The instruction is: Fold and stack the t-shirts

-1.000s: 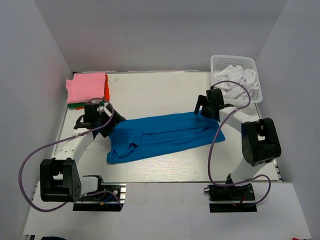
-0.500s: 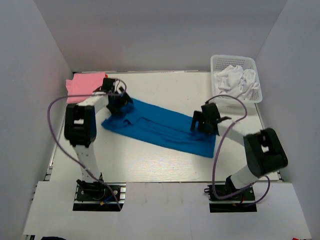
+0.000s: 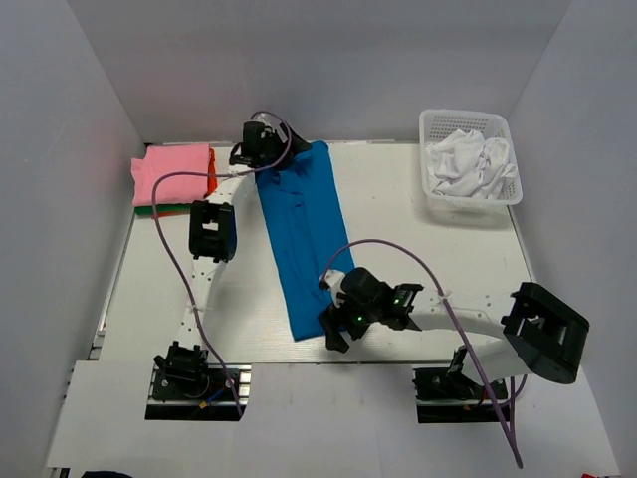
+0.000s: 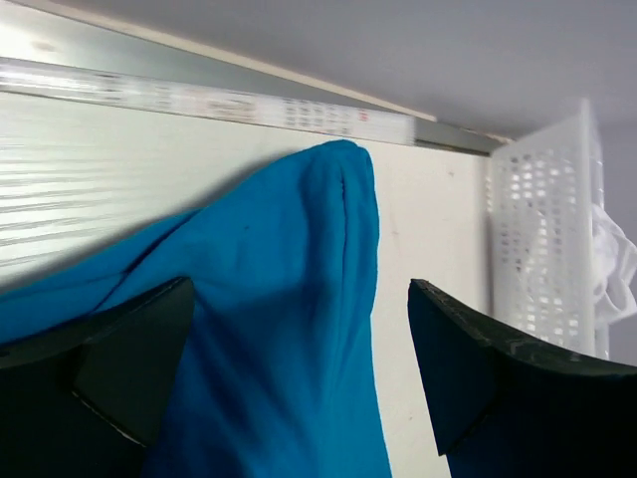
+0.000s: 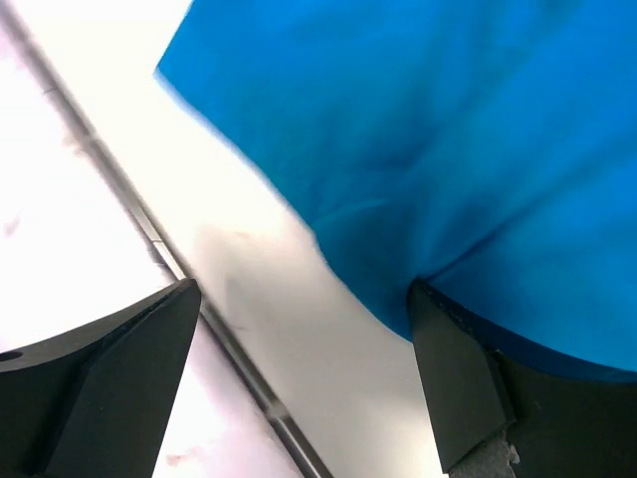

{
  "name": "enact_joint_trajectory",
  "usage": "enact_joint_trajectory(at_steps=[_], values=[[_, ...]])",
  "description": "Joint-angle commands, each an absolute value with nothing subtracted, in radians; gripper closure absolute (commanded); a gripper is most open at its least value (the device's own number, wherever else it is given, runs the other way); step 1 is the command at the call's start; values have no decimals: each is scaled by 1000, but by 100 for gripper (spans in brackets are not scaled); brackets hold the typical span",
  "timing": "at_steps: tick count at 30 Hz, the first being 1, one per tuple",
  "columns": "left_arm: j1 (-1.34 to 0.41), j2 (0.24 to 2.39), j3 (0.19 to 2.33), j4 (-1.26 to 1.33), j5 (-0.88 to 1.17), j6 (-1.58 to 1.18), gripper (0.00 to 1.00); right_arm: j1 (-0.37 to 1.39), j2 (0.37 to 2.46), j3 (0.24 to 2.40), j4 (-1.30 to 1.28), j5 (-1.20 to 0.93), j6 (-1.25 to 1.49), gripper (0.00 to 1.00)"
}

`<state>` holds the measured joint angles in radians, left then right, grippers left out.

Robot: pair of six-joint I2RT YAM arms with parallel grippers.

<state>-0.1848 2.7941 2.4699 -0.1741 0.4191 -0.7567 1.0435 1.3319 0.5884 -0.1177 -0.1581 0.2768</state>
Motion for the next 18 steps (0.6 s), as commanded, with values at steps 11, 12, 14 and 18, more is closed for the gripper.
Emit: enact_joint_trajectory(at_steps=[11, 12, 14, 18], values=[[-232, 2699, 2465, -72, 393, -810, 0, 1158, 1229, 703, -181, -55, 123, 10], [-232, 2672, 2465, -83, 393, -792, 0, 1157, 1183, 704, -169, -42, 132, 10], [-232, 2581, 2465, -112, 393, -764, 0, 1154, 1155, 684, -141, -5, 185, 10], [-232, 2404, 2418, -184, 434, -704, 0, 1147, 1109, 667, -133, 127, 244, 10]])
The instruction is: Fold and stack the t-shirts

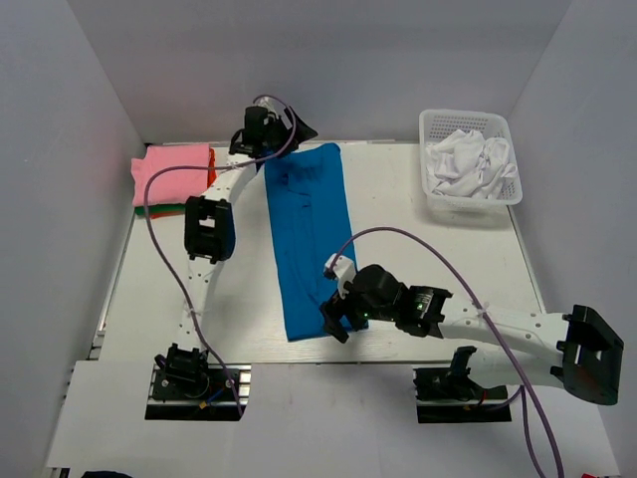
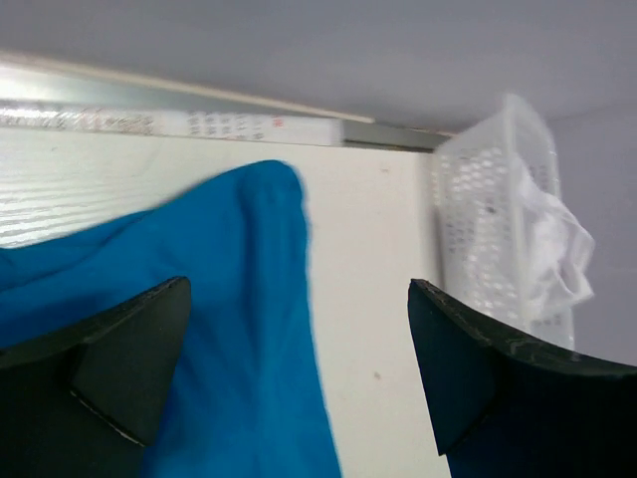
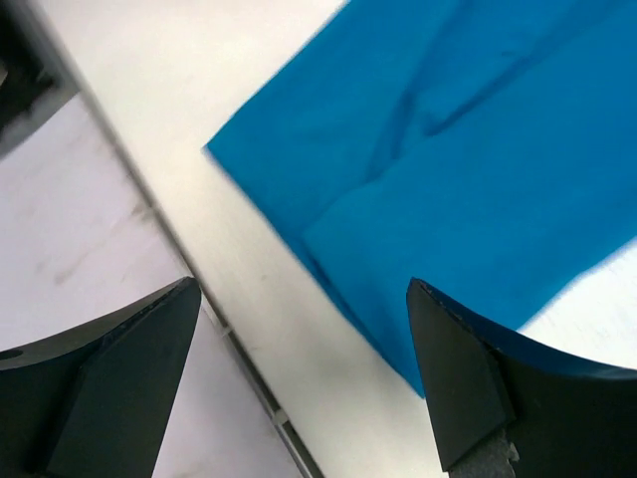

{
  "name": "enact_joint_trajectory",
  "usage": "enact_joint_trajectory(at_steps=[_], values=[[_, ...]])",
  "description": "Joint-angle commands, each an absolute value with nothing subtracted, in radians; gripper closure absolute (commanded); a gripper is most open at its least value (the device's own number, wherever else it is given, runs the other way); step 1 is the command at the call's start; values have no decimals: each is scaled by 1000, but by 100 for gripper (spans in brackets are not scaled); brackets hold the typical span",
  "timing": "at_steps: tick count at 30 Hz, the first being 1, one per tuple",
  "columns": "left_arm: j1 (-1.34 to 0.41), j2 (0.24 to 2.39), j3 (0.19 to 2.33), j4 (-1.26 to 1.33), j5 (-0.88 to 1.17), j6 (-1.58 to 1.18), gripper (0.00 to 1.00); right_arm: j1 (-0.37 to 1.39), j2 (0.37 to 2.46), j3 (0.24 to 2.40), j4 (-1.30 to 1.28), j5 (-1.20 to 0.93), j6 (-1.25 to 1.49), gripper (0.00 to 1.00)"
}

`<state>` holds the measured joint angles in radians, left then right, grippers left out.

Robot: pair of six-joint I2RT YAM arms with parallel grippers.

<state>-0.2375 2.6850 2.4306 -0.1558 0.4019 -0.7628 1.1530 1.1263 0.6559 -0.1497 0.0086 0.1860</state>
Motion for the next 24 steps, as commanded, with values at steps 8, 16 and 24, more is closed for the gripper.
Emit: enact_joint_trajectory(at_steps=[8, 16, 24], values=[[-334, 1838, 1708, -286, 474, -441, 0, 1053, 1089, 609, -219, 256, 526, 10], [-488, 1255, 809, -84, 406, -569, 0, 894, 1094, 577, -325, 27, 482, 10], [-664, 1137, 657, -488, 312, -692, 0, 825, 1143, 563, -317, -187, 446, 10]])
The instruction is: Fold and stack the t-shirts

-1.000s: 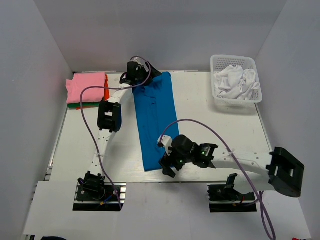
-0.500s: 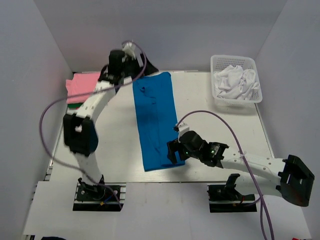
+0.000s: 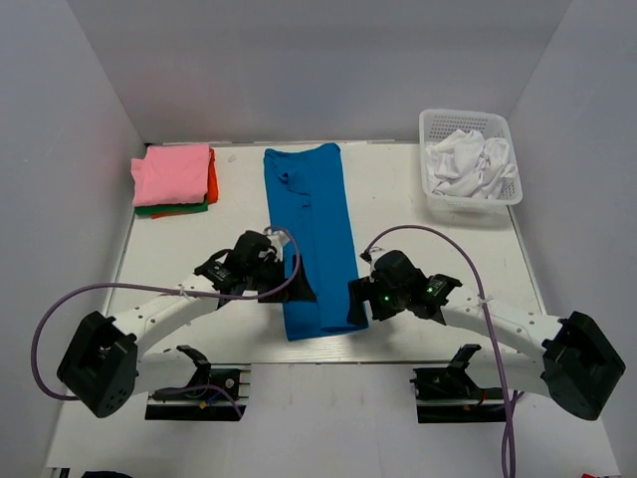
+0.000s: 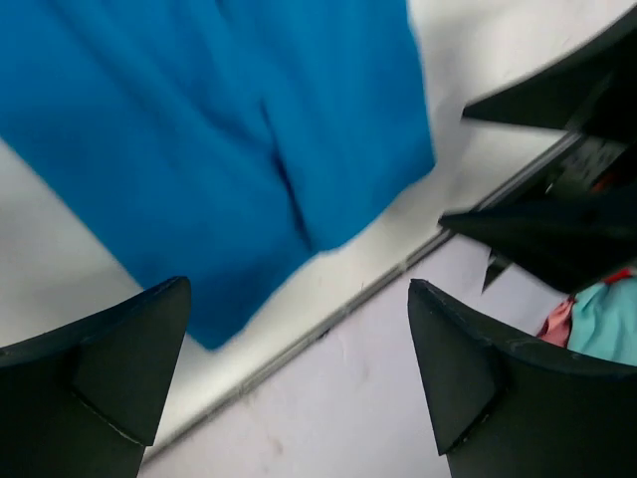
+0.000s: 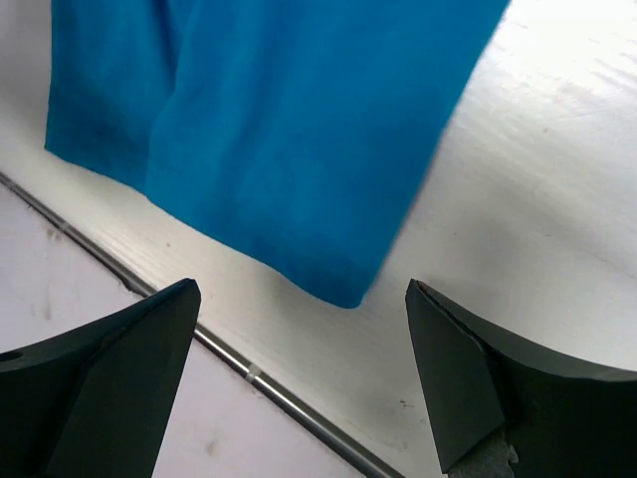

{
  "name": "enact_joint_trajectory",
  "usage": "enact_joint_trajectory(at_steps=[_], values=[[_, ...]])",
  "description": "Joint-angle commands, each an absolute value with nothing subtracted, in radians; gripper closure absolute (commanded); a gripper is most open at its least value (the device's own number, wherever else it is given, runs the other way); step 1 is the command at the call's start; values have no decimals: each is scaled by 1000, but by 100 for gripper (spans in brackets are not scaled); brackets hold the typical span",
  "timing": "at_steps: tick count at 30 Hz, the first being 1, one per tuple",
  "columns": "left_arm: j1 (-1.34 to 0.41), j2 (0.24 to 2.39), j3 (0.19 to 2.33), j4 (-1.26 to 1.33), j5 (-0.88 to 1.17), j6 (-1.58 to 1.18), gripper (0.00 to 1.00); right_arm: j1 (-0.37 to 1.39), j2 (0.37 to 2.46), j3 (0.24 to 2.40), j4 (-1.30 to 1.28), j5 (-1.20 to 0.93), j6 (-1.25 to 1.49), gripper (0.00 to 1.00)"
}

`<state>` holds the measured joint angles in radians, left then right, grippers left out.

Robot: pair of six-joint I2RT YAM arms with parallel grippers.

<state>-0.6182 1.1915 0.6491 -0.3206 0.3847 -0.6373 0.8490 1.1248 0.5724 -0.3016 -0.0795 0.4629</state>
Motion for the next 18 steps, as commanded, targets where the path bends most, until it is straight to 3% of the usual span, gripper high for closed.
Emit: enact_joint_trajectory(at_steps=[1, 10, 14, 16, 18], values=[[-693, 1153, 646, -508, 311, -707, 0, 824, 1152, 552, -318, -201, 445, 10], [-799, 1347, 652, -657, 187, -718, 9, 776, 1196, 506, -272, -258, 474, 10], [-811, 1416, 678, -637, 166, -706, 23, 770, 1224, 491, -235, -258, 486, 13], [-830, 1437, 678, -609, 178, -706, 29, 770, 1239, 497, -236, -259, 494, 19], [-839, 1453, 657, -577, 210, -695, 42, 770, 1247, 502, -236, -268, 492, 26]])
